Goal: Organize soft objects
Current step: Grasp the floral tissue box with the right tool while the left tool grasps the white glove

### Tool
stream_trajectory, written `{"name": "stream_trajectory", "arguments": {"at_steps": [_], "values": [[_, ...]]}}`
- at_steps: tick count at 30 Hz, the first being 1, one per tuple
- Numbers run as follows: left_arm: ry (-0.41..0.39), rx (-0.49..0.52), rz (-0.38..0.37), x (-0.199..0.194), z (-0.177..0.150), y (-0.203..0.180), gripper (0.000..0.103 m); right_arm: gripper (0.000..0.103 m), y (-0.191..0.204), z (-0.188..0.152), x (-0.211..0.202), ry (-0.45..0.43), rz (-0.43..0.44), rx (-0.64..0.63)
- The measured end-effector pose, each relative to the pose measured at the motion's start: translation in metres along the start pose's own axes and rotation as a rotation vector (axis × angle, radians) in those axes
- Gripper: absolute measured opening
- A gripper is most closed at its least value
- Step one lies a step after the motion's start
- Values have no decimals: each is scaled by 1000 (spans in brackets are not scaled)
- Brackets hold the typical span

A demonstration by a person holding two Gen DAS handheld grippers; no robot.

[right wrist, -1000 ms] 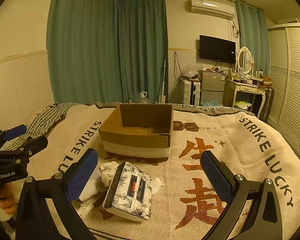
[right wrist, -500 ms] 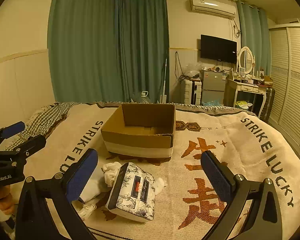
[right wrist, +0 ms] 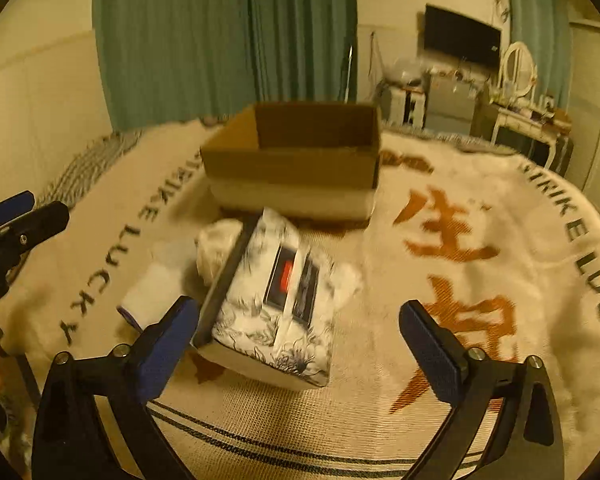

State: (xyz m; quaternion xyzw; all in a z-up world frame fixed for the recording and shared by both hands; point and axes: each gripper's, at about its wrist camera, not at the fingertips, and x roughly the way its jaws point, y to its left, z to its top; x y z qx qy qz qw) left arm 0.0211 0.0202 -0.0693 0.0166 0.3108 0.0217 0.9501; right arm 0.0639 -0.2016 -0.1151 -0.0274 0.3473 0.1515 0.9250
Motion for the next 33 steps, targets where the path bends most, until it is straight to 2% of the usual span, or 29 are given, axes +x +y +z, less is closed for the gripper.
{"name": "stream_trajectory", "arguments": {"at_steps": [8,11,17,26,28,31,33], "values": [[97,40,7,40,-15,-12,95,99,-9,-4,45,79,103,95],[128,57,10,55,-18,-17,95,86,-8,-5,58,105,144,102],[178,77,-24,80,-21,-27,95,71,-11,-6,54,94,189,102],[241,136,-72,111,-21,-42,94,66,-13,1,34,30,144,28],[264,156,-77,114,-23,-45,67,66,-17,2,31,26,142,33],[262,166,-90,107,-24,-45,56,66,-20,1,27,26,133,34],[247,162,-98,98,-23,-44,52,66,-22,-2,22,25,118,27]]}}
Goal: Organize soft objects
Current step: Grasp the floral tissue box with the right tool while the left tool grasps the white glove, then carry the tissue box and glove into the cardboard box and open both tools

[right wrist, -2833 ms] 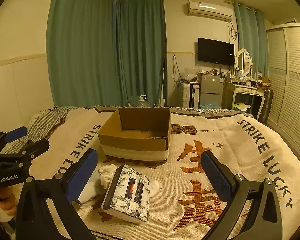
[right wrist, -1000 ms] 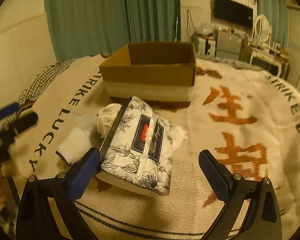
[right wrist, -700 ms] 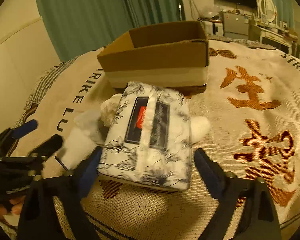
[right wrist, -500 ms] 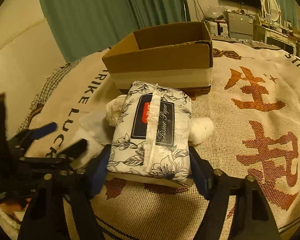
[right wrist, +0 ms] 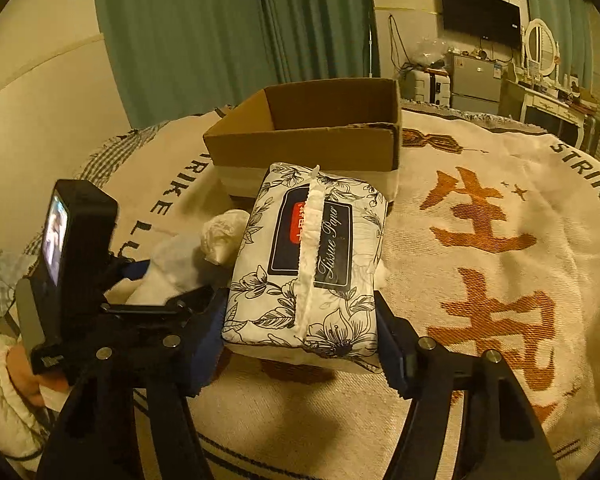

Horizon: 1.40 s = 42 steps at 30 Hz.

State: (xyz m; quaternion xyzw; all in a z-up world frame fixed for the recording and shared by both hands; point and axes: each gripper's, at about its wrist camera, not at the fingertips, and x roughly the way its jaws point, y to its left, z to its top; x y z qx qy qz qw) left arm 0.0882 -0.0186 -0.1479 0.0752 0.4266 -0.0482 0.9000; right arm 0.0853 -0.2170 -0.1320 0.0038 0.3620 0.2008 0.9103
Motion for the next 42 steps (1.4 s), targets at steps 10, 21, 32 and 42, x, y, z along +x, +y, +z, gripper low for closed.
{"name": "stream_trajectory", "arguments": {"at_steps": [10,21,32,42], "values": [[-108,-43,-35,-72,14,26,51,66,2,11,-38,-74,-53,-16],[-231,-114,-100,-111,79,46,51,66,-3,86,-68,-194,-8,-44],[-270,-65,-55,-53,162,35,51,66,-26,178,-9,-199,14,-71],[-234,-33,-7,29,204,26,54,66,-56,215,91,-98,28,-38]]}}
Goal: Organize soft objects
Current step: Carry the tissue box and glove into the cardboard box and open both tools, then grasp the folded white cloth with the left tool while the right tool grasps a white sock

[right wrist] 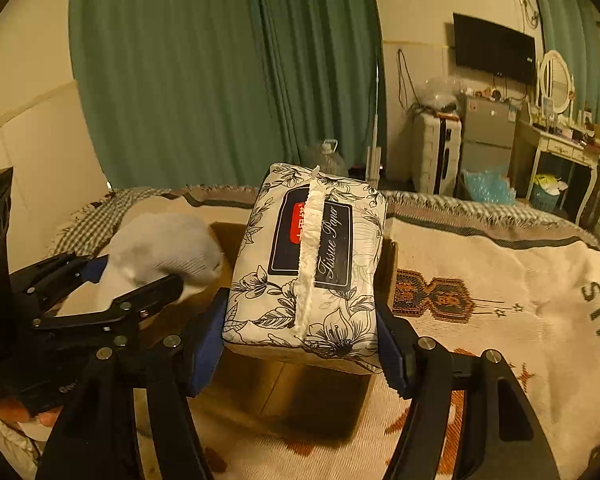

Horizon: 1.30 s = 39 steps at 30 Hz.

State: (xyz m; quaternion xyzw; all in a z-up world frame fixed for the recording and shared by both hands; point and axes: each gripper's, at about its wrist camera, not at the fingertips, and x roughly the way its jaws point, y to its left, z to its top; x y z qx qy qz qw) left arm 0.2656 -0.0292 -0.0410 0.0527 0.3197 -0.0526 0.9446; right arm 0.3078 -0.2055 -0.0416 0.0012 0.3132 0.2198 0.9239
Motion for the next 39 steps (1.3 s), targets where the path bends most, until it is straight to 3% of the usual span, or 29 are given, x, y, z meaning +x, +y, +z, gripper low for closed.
{"name": "stream_trajectory", "arguments": {"at_steps": [2,3,4,7,11,16,23,25,29,33,35,39], "values": [[14,8,-14,11,-3,-4,56,66,-3,-1,12,8,11,-8],[34,15,-18,17,-5,-7,64,67,-5,-2,17,7,14,-9],[47,21,-15,20,-6,-9,72,72,-7,-4,19,4,16,-9],[16,42,21,15,-9,-13,83,85,-13,-10,20,-15,24,7],[7,13,6,-7,-6,-10,84,87,-18,-14,-2,-26,0,3],[-62,-1,25,-70,10,-7,84,87,-17,-11,-52,-43,-39,-2],[-201,-17,13,-185,29,2,84,88,17,1,-161,-85,-136,-35],[-228,-19,8,-214,26,2,95,88,32,2,-187,-91,-154,-56],[-285,-38,24,-251,12,6,96,96,56,-8,-230,-103,-132,-64],[-271,-62,52,-262,-17,14,96,101,79,-32,-249,-92,-111,-76],[-233,-68,115,-256,-35,15,96,101,88,-48,-248,-80,-110,-90],[-140,-80,137,-229,-74,20,96,101,99,-89,-232,-37,-87,-83]]}}
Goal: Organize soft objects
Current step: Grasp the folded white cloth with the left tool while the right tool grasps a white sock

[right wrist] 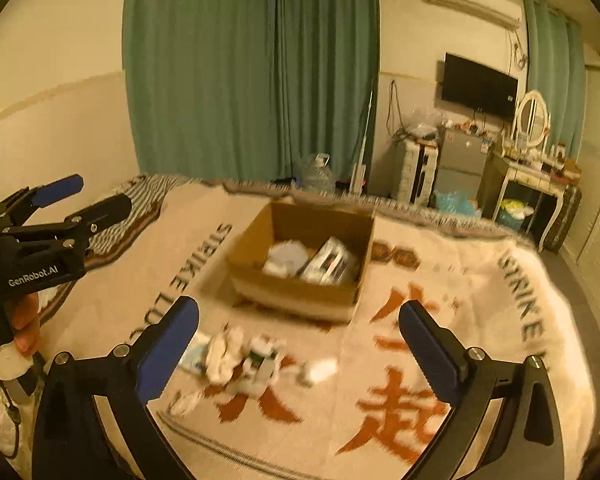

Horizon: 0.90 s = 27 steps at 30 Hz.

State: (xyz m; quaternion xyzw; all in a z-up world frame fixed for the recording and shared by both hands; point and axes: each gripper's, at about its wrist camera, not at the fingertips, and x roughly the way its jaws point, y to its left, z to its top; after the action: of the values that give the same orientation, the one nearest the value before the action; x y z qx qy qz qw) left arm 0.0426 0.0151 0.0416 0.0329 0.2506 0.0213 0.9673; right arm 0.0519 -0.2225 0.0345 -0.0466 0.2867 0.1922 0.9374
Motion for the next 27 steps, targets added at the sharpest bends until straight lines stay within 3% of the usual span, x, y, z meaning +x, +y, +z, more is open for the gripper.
{"name": "stream_trajectory", "arguments": {"at_steps": [4,7,16,18,21,24,26,27], "values": [[96,-35,1,29,-50,-2,96,101,6,-39,27,53,22,17],[134,-49,46,40,-89,-8,94,101,9,-62,47,77,2,25],[358,-62,-13,82,-166,-27,93,101,8,-104,94,168,23,41],[396,-46,-26,87,-178,-30,82,101,7,-110,104,192,33,53],[445,-45,-53,95,-189,-31,78,101,8,-117,115,216,30,57],[505,-48,-81,105,-194,-31,59,99,9,-124,128,244,41,68],[521,-61,-98,108,-195,-29,44,92,12,-127,138,265,58,75],[524,-69,-114,109,-196,-27,32,89,14,-128,144,275,66,79]]}}
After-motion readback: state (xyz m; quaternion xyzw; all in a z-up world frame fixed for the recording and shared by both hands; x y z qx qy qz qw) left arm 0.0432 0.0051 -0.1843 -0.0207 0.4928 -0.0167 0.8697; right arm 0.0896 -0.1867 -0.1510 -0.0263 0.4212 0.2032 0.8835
